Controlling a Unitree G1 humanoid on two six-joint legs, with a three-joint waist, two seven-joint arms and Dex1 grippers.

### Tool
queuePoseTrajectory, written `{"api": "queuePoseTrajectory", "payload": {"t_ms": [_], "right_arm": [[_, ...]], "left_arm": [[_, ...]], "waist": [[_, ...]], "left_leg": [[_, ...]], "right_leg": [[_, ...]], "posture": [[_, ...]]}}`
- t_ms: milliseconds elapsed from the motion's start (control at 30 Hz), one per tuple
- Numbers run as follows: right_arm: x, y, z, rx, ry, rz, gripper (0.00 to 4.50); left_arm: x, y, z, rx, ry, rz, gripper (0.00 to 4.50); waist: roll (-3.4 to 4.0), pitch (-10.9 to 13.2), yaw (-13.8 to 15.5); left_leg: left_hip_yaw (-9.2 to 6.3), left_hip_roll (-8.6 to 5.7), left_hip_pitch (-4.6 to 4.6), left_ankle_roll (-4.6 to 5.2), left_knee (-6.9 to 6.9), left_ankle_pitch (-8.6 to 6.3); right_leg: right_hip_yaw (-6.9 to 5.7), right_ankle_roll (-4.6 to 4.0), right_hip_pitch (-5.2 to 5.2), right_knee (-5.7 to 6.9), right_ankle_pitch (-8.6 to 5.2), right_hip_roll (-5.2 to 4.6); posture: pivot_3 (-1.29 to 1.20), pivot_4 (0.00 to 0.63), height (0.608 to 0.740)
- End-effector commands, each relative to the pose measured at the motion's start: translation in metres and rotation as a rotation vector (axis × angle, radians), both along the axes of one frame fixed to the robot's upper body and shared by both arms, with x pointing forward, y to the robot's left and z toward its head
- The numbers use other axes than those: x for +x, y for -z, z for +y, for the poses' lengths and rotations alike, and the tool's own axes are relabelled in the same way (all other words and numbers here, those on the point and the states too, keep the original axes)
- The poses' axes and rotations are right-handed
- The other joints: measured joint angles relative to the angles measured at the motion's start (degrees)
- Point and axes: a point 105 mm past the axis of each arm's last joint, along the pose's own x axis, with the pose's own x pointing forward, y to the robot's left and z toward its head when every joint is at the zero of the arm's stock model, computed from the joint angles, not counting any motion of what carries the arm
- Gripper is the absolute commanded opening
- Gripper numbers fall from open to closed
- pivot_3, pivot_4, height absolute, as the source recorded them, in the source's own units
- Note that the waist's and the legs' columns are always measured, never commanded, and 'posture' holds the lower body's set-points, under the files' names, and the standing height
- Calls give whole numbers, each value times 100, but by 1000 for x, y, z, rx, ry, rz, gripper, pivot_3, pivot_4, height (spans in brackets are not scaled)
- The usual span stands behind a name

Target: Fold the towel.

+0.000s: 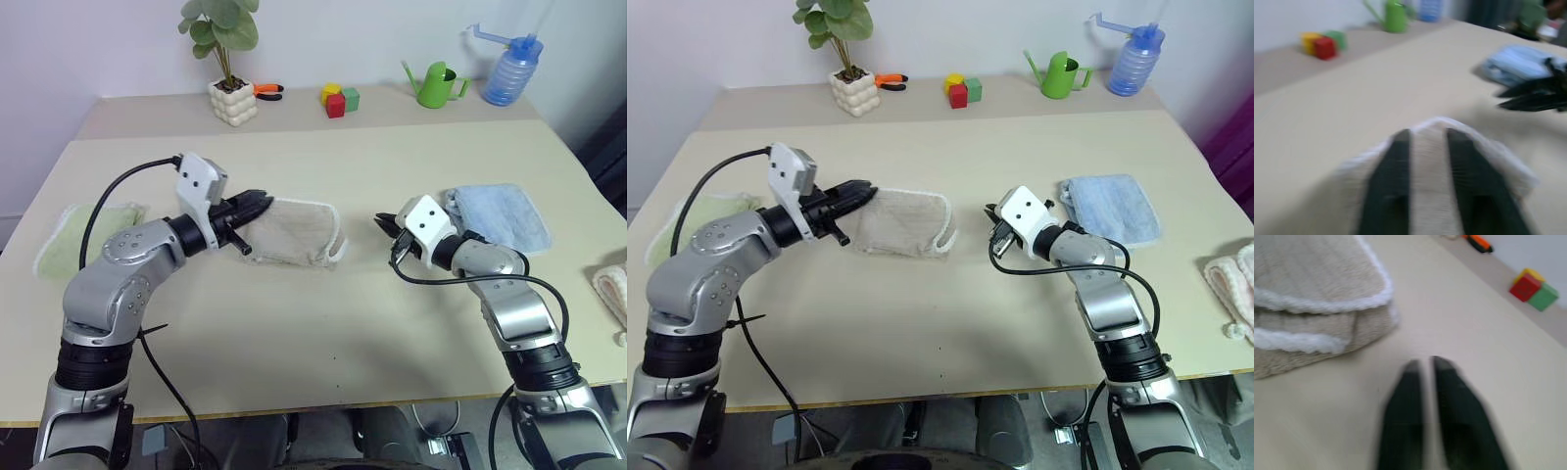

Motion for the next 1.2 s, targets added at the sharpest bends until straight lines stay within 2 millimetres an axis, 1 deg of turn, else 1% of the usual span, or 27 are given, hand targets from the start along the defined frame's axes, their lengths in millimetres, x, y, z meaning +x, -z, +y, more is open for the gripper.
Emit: {"api": "queuePoseTrajectory", "payload": {"t_ms": [33,100,167,233,300,400,567,633,667,767,867,967,1033,1067,1100,1133,1167,1200], "right_arm": [[4,-36,13,105,-27,-84,0],[3,-43,25,148,-57,-73,0],[3,-49,46,208,-105,-61,0],[4,-49,64,241,-141,-37,0],[6,-40,78,248,-155,10,0],[7,-13,90,156,-165,83,0],[7,26,91,106,-134,200,0],[5,42,87,72,-115,239,0],[5,46,85,68,-103,250,0],[6,45,82,79,-85,247,0],[9,38,76,84,-72,217,0],[9,18,71,142,-79,168,0],[6,3,66,187,-101,148,523],[4,-2,63,200,-110,143,807],[1,-6,60,205,-118,140,1248],[0,-8,58,206,-122,141,1794],[-3,-10,56,207,-133,142,2167],[-7,-12,55,208,-149,141,2761]], "left_arm": [[10,5,8,75,-77,-37,31],[13,11,3,94,-77,-36,31],[18,19,-8,93,-69,-31,31],[21,26,-16,100,-61,-21,31],[24,37,-21,131,-58,-9,31],[28,48,-24,124,-72,25,31],[28,73,-24,141,-91,82,31],[28,83,-23,158,-105,98,31],[28,86,-23,152,-113,102,31],[29,86,-21,123,-136,106,31],[29,84,-15,103,-157,94,31],[29,65,-8,15,-183,46,31],[32,46,7,-67,-240,6,0],[33,38,16,-97,-272,-9,262],[34,32,25,-127,-304,-14,566],[34,29,31,-145,-322,-13,917],[34,28,37,-154,-341,-2,1310],[34,31,44,-153,-367,26,1885]], "waist": [[0,0,-17],[0,0,-8],[0,0,-5],[0,0,1],[0,0,-6],[0,0,-5],[0,0,-10],[0,0,-11],[0,0,-14],[-1,-1,-11],[0,-2,-12],[0,-1,-7],[0,-1,-6],[0,-1,-7],[0,-1,-8],[0,-1,-9],[0,-1,-11],[0,-1,-11]], "left_leg": [[0,0,0,0,0,0],[0,1,1,0,-1,0],[-1,1,0,-1,-1,1],[-1,-1,-2,-2,1,1],[-1,-1,-3,-2,2,1],[-1,-1,-3,-3,1,1],[-1,-2,-4,-2,2,1],[0,-2,-4,-2,1,1],[0,-2,-4,-2,1,1],[0,-1,-4,-2,2,1],[0,-2,-3,-2,3,1],[0,-2,-3,-2,4,1],[-1,-2,-5,-2,4,1],[-1,-2,-7,-2,5,1],[-1,-2,-8,-2,5,1],[-1,-1,-7,-2,4,1],[-1,-1,-6,-2,4,1],[-1,0,-5,-2,3,1]], "right_leg": [[0,0,-1,0,0,0],[0,0,-1,1,0,1],[0,0,-1,0,0,1],[0,0,-1,-1,1,-2],[0,0,-2,0,1,-2],[0,0,-4,1,1,-1],[0,0,-6,3,1,-2],[0,0,-7,4,1,-1],[0,0,-8,4,1,-1],[0,0,-8,6,1,-1],[0,0,-7,8,1,-1],[0,0,-7,7,1,-2],[0,0,-8,7,1,-2],[0,0,-9,7,1,-2],[0,0,-9,7,1,-2],[0,0,-9,7,1,-2],[0,0,-9,7,1,-1],[-1,0,-9,7,1,-1]], "posture": [[0,150,732],[0,150,732],[0,150,732],[0,150,732],[0,150,732],[0,150,732],[0,150,732],[0,150,732],[0,150,732],[0,150,732],[0,150,732],[0,150,732],[0,150,732],[0,150,732],[0,150,732],[0,150,732],[0,150,732],[0,150,732]]}}
